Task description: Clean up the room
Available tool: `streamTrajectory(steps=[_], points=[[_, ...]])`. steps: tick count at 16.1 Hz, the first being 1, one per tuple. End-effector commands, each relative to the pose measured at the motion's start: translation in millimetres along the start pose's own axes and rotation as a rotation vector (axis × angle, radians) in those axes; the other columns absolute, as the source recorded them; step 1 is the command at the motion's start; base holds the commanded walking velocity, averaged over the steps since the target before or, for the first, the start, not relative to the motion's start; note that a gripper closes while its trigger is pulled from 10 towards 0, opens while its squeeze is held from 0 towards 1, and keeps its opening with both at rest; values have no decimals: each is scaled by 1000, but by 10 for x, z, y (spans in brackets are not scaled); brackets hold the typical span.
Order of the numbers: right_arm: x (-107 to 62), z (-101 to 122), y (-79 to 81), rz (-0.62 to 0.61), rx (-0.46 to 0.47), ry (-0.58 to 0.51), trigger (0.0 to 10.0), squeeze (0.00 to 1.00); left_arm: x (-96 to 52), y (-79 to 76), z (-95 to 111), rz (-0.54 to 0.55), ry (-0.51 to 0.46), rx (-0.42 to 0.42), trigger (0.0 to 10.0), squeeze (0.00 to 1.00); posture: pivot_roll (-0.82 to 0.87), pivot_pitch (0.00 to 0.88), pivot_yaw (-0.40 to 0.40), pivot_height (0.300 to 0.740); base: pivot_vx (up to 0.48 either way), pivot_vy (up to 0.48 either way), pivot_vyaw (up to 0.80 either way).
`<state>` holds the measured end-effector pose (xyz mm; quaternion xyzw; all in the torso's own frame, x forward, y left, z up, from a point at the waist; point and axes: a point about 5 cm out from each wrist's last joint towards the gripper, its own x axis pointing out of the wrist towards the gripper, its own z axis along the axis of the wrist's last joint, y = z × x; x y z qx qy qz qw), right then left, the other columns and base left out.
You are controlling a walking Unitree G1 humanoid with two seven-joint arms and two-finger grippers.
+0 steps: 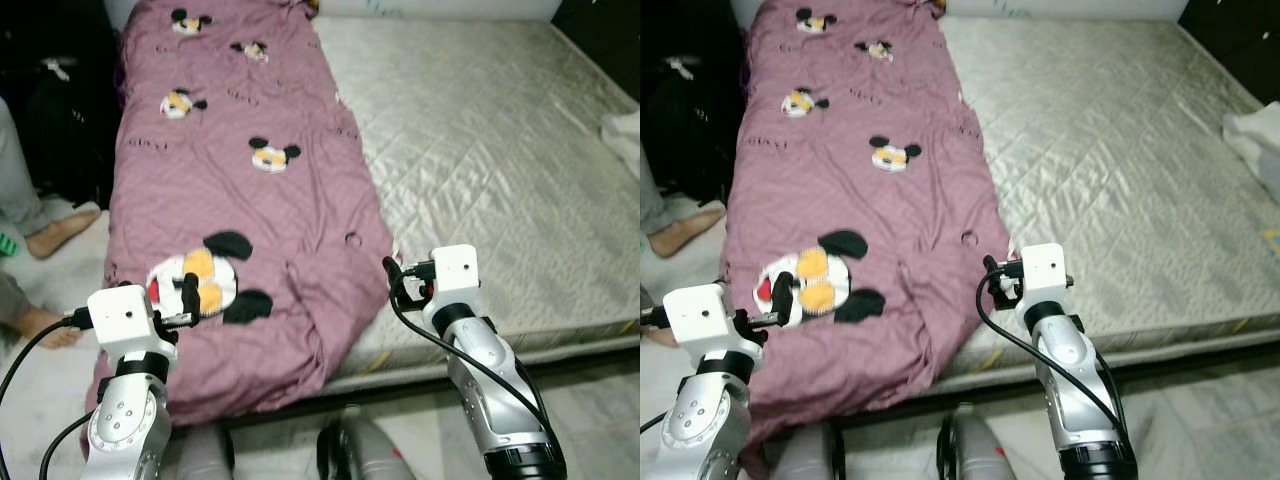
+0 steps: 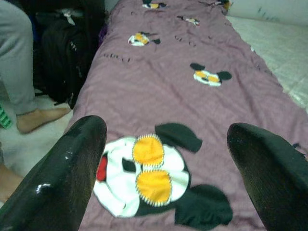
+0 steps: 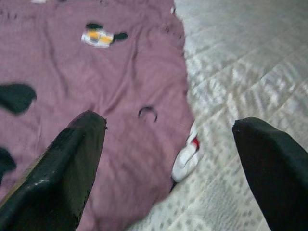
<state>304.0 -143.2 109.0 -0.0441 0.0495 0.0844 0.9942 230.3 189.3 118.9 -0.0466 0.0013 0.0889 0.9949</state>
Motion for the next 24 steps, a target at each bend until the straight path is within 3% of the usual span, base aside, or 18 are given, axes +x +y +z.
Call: streamTrajectory(steps=[1, 7, 16, 21, 24], points=[[7, -66, 6, 9, -25, 32, 10000, 0, -5, -17, -76, -10, 42, -34, 10000, 0, 18, 220, -85, 615, 0, 0, 0], [35, -66, 66, 42, -39, 29, 10000, 0, 21, -83, -59, -18, 26, -24, 10000, 0, 18, 223, -86, 615, 0, 0, 0], [74, -50, 141, 87, -51, 13, 10000, 0, 69, -115, -33, -18, 11, -22, 10000, 0, 18, 232, -88, 500, 0, 0, 0], [88, -23, 195, 122, -49, -6, 10000, 0, 81, -131, -16, -20, 5, -25, 10000, 0, 20, 235, -87, 495, 0, 0, 0], [88, 6, 224, 139, -45, -28, 10000, 0, 95, -152, 1, -27, 1, -31, 10000, 0, 19, 235, -86, 495, 0, 0, 658]])
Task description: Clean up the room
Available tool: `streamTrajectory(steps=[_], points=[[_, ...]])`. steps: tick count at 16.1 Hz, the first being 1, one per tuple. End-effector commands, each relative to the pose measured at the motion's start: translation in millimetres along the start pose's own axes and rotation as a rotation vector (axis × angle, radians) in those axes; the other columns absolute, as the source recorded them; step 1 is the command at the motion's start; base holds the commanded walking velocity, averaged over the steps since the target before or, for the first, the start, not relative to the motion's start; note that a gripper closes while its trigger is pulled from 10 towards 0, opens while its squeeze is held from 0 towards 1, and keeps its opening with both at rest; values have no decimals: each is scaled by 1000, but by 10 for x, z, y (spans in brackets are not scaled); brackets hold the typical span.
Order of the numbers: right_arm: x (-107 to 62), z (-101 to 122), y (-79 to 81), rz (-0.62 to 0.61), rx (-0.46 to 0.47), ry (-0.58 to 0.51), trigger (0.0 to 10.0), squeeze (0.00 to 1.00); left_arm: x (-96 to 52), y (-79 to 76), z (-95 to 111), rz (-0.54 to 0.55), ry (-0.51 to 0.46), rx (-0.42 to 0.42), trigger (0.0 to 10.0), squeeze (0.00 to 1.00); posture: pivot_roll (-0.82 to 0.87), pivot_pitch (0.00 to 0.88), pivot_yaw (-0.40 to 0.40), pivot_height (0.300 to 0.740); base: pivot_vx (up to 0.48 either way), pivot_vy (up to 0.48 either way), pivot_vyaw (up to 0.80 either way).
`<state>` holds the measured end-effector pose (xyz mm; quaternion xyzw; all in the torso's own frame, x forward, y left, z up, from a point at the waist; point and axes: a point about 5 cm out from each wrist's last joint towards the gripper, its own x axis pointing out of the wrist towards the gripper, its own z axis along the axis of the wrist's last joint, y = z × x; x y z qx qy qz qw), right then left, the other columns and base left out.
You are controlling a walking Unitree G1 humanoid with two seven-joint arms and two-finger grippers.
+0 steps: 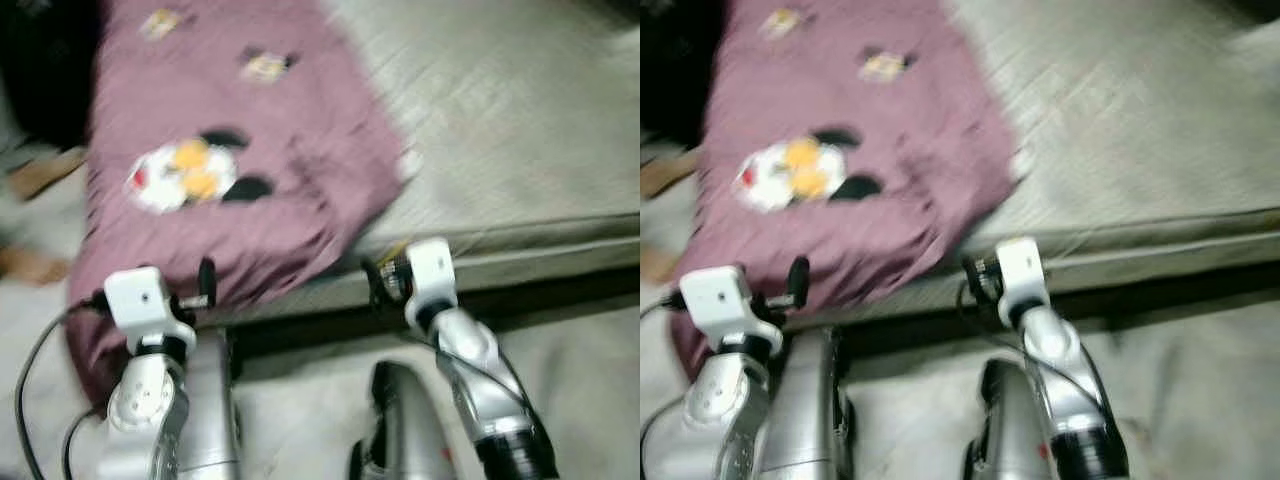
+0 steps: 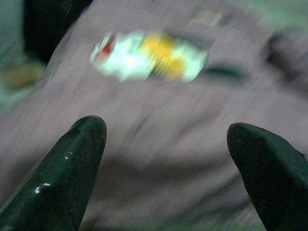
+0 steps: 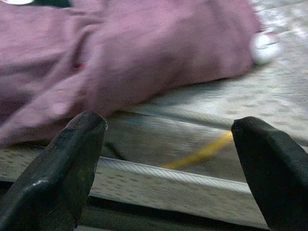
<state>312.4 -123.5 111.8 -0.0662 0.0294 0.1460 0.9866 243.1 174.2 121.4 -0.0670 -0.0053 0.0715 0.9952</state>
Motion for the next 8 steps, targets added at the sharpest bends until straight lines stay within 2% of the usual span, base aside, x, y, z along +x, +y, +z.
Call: streamTrajectory(steps=[1, 8], points=[[-14, -50, 53, 18, 14, 14, 10000, 0, 4, 11, 0, 3, 7, 4, 10000, 0, 19, 235, -86, 495, 0, 0, 0], [19, -32, 81, 32, 19, -1, 10000, 0, 11, -46, 47, -56, -20, -17, 10000, 0, 20, 235, -84, 495, 0, 0, 0]])
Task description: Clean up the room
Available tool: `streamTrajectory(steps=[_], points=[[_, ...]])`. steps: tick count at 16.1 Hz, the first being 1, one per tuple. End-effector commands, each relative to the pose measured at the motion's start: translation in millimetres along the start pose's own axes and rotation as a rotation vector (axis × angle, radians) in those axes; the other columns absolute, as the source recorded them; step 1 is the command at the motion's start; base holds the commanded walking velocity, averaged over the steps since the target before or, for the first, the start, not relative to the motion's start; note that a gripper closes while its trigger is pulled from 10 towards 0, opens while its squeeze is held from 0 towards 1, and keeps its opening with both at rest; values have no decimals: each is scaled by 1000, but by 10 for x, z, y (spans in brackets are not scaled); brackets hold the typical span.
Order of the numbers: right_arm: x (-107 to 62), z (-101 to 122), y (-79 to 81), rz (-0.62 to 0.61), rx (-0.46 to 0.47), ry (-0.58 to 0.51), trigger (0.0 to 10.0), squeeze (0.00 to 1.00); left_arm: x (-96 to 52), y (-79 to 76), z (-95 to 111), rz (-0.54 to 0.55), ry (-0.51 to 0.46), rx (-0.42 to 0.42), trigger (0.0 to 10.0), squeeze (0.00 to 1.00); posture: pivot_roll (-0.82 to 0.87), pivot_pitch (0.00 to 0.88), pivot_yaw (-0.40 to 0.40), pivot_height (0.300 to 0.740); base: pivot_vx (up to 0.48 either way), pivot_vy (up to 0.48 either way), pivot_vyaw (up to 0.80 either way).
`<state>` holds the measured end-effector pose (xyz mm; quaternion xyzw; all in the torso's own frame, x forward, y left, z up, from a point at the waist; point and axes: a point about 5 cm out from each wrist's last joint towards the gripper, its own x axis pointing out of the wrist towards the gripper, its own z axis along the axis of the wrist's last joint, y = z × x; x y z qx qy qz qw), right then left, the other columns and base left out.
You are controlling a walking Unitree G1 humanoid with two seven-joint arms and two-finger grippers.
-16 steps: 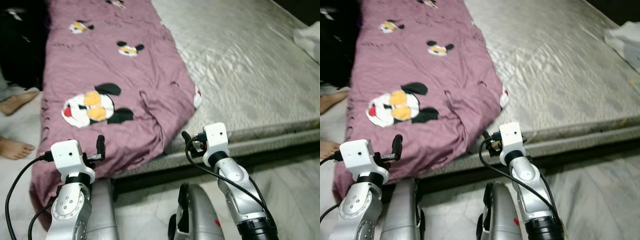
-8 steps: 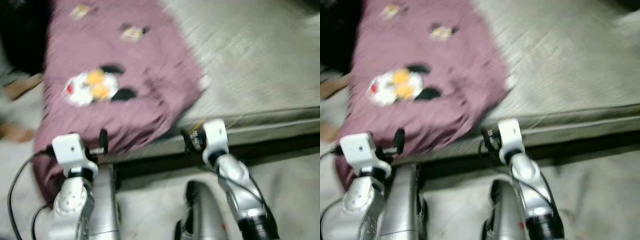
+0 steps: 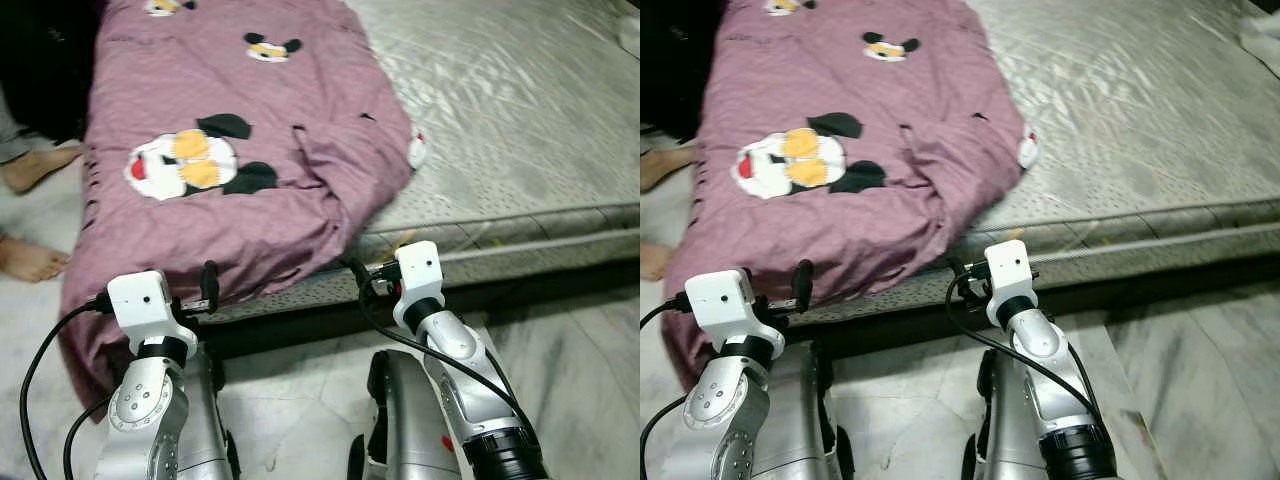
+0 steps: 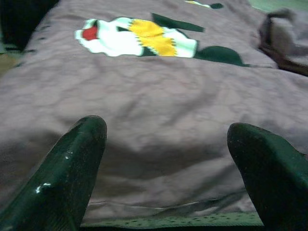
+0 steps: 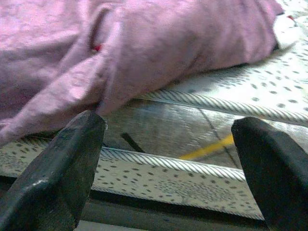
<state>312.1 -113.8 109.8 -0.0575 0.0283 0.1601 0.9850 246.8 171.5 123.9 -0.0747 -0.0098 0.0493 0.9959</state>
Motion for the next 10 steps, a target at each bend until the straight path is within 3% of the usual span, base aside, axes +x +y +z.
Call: streamTrajectory(steps=[1, 3, 6, 10], points=[[-6, -22, -10, 5, 2, 3, 10000, 0, -18, -14, 27, -16, -16, -1, 10000, 0, 21, 233, -83, 495, 0, 0, 494], [-3, -16, -5, 9, -1, -1, 10000, 0, -15, -24, 31, -22, -20, -2, 10000, 0, 20, 230, -82, 495, 289, 0, 775], [-1, -30, -11, 5, 9, 5, 10000, 0, -8, -36, 33, -28, -20, -1, 10000, 0, 22, 229, -83, 495, 284, 0, 0], [10, -29, 15, 21, 4, -2, 10000, 0, 5, -31, 7, -13, -2, -4, 10000, 0, 26, 223, -82, 495, 0, 0, 0]])
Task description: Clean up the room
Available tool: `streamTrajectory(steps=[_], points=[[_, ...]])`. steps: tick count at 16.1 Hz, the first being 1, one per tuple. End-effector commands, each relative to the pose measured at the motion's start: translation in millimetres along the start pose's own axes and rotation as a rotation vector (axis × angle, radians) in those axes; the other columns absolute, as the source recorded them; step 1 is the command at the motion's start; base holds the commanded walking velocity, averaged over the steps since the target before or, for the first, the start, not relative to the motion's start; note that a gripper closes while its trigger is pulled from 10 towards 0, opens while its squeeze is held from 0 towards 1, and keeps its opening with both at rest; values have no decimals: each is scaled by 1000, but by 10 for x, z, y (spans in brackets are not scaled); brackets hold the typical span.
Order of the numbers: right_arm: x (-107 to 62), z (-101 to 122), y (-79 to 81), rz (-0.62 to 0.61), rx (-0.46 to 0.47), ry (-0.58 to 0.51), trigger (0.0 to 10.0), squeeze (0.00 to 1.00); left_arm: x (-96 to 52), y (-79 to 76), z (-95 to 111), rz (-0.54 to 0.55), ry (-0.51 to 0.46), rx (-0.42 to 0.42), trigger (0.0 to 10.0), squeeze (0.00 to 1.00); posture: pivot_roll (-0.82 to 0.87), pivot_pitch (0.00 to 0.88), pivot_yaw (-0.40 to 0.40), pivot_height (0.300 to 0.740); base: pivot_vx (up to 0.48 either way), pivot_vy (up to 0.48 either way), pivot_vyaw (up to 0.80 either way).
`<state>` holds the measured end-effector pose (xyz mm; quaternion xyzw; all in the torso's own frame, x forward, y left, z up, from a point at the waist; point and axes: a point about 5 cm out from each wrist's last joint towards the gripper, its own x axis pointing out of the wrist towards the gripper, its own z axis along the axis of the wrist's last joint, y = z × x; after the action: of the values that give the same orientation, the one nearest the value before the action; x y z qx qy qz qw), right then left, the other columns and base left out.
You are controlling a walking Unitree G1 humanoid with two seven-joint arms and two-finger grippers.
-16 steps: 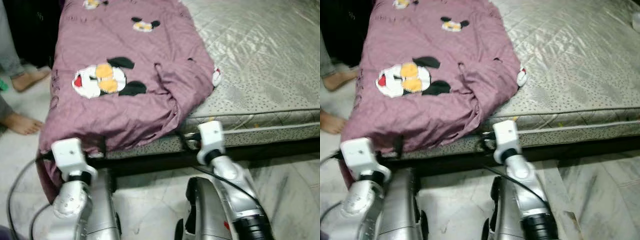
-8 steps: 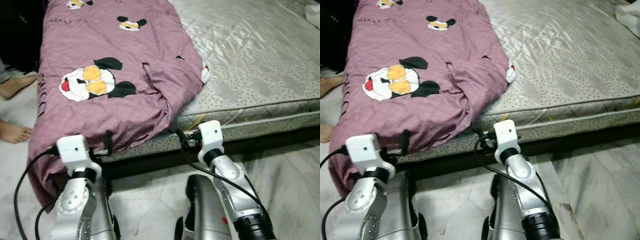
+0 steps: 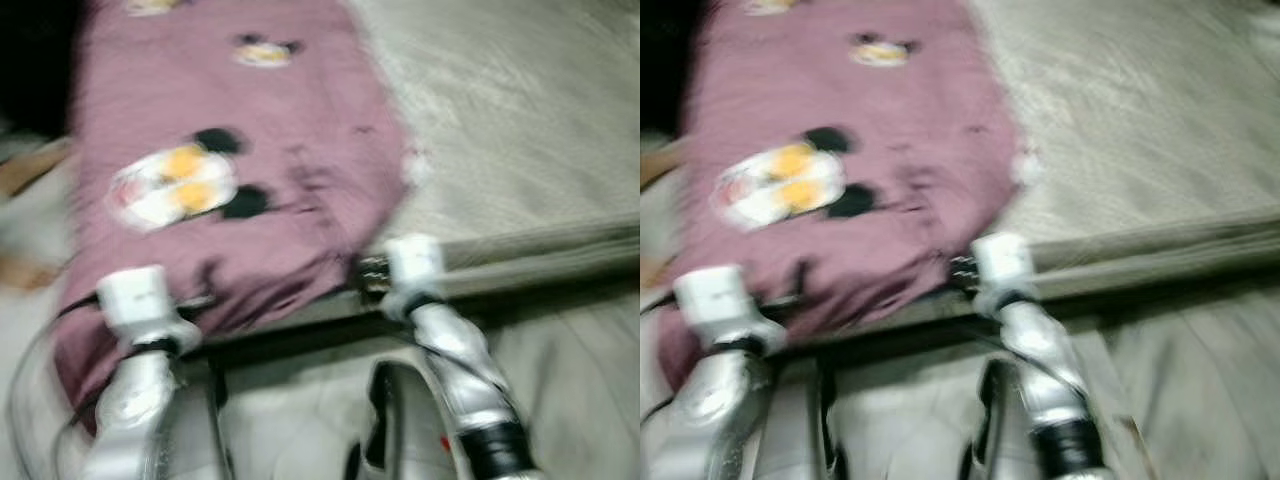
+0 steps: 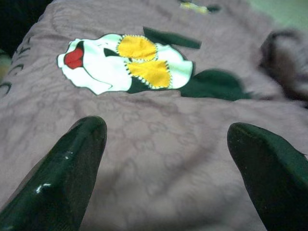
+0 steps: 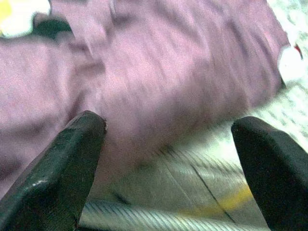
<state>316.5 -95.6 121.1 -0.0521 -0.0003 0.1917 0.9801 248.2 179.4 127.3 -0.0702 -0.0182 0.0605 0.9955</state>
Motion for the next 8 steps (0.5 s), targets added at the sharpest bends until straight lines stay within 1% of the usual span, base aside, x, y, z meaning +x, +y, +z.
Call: streamTrajectory(steps=[1, 3, 4, 6, 8], points=[[-96, -167, -117, -35, 7, 63, 10000, 0, -20, -102, -42, -33, 19, -10, 10000, 0, 26, 219, -80, 495, 0, 0, 0], [-93, -173, -111, -28, 8, 65, 10000, 0, -19, -109, -51, -33, 23, -6, 10000, 0, 26, 218, -80, 495, 0, 0, 0], [-87, -159, -109, -20, -12, 53, 10000, 0, -18, -111, -52, -33, 24, -5, 10000, 0, 28, 215, -80, 495, 0, 0, 0], [-55, -139, -110, -25, -24, 46, 10000, 0, -16, -111, -47, -33, 23, -3, 10000, 0, 31, 214, -78, 495, 0, 0, 662], [-12, -115, -117, -30, -13, 38, 10000, 0, -12, -108, -42, -31, 21, 0, 10000, 0, 35, 213, -79, 495, 0, 0, 747]])
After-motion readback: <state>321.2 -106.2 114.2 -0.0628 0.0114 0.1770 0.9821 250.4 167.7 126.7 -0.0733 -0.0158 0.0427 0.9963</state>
